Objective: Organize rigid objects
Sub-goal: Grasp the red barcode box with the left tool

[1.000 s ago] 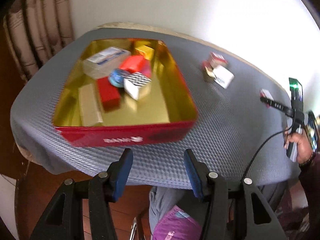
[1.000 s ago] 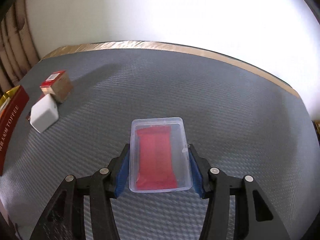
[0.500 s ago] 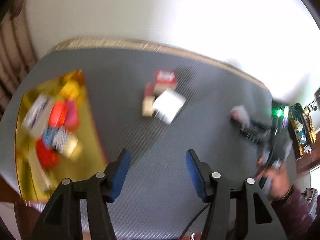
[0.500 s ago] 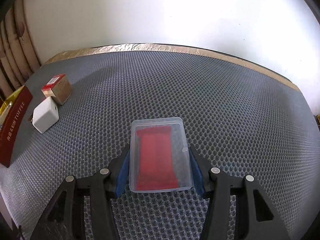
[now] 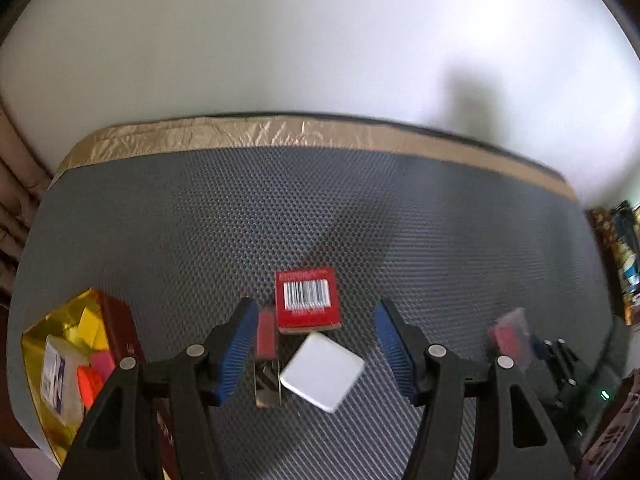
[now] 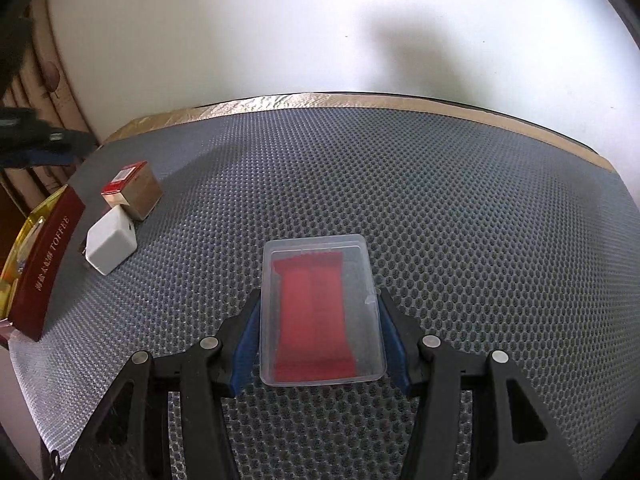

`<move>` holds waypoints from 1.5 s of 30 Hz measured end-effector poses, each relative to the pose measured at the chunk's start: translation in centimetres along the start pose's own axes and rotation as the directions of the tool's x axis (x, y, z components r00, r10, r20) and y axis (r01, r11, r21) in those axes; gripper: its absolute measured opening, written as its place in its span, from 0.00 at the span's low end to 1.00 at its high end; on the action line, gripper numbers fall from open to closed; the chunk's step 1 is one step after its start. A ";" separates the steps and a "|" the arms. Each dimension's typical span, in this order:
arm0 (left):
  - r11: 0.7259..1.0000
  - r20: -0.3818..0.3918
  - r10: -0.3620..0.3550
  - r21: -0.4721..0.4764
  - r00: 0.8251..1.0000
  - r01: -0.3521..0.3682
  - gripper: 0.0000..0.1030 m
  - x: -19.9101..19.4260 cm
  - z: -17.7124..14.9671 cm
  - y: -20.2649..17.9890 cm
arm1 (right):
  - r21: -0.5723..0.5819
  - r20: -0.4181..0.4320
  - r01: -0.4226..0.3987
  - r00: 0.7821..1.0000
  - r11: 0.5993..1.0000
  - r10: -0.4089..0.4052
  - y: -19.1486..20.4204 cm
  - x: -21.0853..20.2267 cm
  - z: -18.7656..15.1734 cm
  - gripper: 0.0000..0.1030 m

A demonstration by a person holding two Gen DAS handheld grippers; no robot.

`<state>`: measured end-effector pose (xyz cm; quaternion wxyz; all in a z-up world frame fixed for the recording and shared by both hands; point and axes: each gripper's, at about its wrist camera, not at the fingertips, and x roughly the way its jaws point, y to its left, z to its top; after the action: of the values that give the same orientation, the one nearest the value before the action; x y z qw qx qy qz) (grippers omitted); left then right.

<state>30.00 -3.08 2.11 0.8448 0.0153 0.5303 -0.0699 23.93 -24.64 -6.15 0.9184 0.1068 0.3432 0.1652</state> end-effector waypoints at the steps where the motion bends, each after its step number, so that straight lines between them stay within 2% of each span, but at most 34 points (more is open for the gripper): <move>1: 1.000 -0.007 0.016 0.000 1.000 -0.016 0.61 0.5 0.4 0.0 | -0.001 0.000 -0.003 1.000 1.000 0.003 0.1 0.0 0.0 0.50; 11: 0.998 -0.094 0.030 0.061 0.995 -0.024 0.61 5.1 1.1 -1.7 | 0.000 -0.001 -0.023 1.000 1.000 0.023 -0.1 0.2 0.1 0.50; 13: 0.992 -0.080 0.081 0.100 0.994 -0.073 0.61 5.4 1.0 -2.2 | 0.001 -0.001 -0.025 1.000 1.000 0.025 -0.1 0.4 -0.1 0.50; 15: 0.989 -0.063 0.088 0.125 0.994 -0.079 0.57 5.3 0.8 -2.6 | 0.002 -0.001 -0.024 1.000 1.000 0.024 -0.1 0.3 -0.1 0.50; 17: 0.976 -0.039 0.147 0.167 0.988 -0.139 0.28 5.3 0.8 -3.3 | 0.003 -0.001 -0.025 1.000 1.000 0.025 -0.1 0.3 -0.1 0.51; 18: 0.973 -0.034 0.152 0.182 0.988 -0.143 0.25 5.3 0.8 -3.5 | 0.004 0.000 -0.026 1.000 1.000 0.026 -0.1 0.2 -0.2 0.51; 21: 0.981 -0.041 0.087 0.179 0.995 -0.078 0.01 4.7 1.0 -3.6 | 0.006 -0.002 -0.027 1.000 1.000 0.027 -0.1 0.1 -0.2 0.51; 22: 0.984 -0.048 0.058 0.171 0.997 -0.049 0.00 4.6 1.1 -3.6 | 0.007 -0.001 -0.028 1.000 1.000 0.028 -0.1 0.1 -0.2 0.51; 25: 0.983 -0.064 0.047 0.180 0.997 -0.035 0.00 4.5 0.8 -3.9 | 0.008 -0.001 -0.028 1.000 1.000 0.028 -0.2 0.1 -0.2 0.51; 27: 0.980 -0.023 0.067 0.189 0.997 -0.062 0.00 3.4 0.6 -4.0 | 0.008 -0.001 -0.028 1.000 1.000 0.028 -0.2 0.0 -0.2 0.51; 28: 0.981 -0.001 0.052 0.189 0.999 -0.051 0.05 2.9 0.9 -3.7 | 0.009 -0.001 -0.028 1.000 1.000 0.028 -0.1 0.0 -0.2 0.51; 29: 0.982 0.020 0.040 0.186 0.999 -0.043 0.19 2.1 1.0 -3.8 | 0.009 -0.001 -0.027 1.000 1.000 0.027 -0.1 0.0 -0.2 0.51; 30: 0.982 0.043 0.045 0.181 0.998 -0.052 0.29 1.5 1.2 -3.6 | 0.007 -0.001 -0.026 1.000 1.000 0.026 -0.1 0.0 -0.2 0.51; 31: 0.982 0.073 0.060 0.176 0.996 -0.072 0.49 0.9 1.2 -3.4 | 0.006 -0.002 -0.025 1.000 1.000 0.025 0.0 0.0 -0.2 0.51; 32: 0.981 0.094 0.068 0.175 0.993 -0.083 0.58 0.4 1.3 -3.2 | 0.005 -0.002 -0.024 1.000 1.000 0.024 0.0 0.1 -0.2 0.51; 34: 0.982 0.096 0.071 0.169 0.993 -0.086 0.58 0.3 1.4 -2.7 | 0.005 -0.002 -0.024 1.000 1.000 0.024 -0.1 0.0 -0.2 0.51; 37: 0.986 0.051 0.056 0.157 0.997 -0.063 0.58 0.9 1.6 -2.2 | 0.003 -0.004 -0.022 1.000 1.000 0.022 0.0 0.1 -0.2 0.51; 45: 0.986 -0.009 0.118 0.122 0.993 -0.116 0.59 4.0 0.9 -0.8 | 0.005 -0.005 -0.024 1.000 1.000 0.024 0.2 0.1 -0.3 0.54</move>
<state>32.40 -4.34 -1.04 0.8406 0.0984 0.5301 -0.0523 23.76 -24.43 -6.40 0.9152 0.1128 0.3445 0.1759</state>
